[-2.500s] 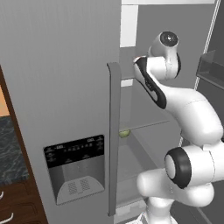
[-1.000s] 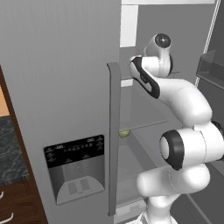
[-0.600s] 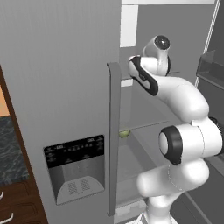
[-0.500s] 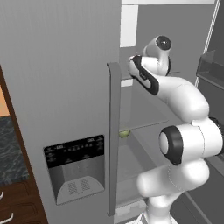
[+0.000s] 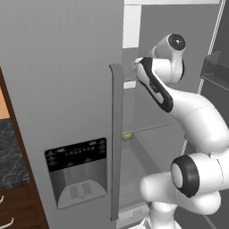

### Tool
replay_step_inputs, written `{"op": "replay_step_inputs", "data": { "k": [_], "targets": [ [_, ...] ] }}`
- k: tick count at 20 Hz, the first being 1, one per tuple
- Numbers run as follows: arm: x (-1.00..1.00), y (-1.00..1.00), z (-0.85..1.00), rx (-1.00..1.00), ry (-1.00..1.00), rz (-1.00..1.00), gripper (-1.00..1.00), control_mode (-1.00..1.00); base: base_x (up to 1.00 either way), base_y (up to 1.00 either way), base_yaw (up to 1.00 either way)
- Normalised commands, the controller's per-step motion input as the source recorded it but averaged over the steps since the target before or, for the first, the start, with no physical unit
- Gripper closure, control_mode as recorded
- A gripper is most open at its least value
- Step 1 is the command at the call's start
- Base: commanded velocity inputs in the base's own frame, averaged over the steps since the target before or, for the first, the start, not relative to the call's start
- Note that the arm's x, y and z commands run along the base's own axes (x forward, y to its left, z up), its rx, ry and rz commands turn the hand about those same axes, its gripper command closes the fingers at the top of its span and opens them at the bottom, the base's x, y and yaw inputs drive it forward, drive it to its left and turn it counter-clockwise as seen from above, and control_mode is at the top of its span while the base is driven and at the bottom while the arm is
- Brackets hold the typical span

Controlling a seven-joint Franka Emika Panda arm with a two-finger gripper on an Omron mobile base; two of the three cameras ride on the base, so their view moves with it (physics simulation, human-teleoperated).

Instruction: Take the strawberry from the fridge and place it on top of the pancake, located on the dining counter.

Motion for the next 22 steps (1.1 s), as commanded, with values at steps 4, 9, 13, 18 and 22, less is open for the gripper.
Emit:
{"op": "replay_step_inputs", "data": {
  "k": [4,9,13,18,22],
  "targets": [
    [-0.99,0.25,0.09,0.0,0.01,0.0,1.0,-1.0,0.0,0.0,0.0],
    [-1.0,0.15,0.01,0.0,0.0,0.0,1.0,-1.0,0.0,0.0,0.0],
    [-1.0,0.05,0.0,0.0,0.0,0.0,1.0,-1.0,0.0,0.0,0.0],
    [-0.94,0.0,-0.06,0.02,0.0,0.0,1.0,-1.0,0.0,0.0,0.0],
    [-0.3,0.0,-0.21,0.01,0.06,0.0,1.0,-1.0,0.0,0.0,0.0]
  ]
}}
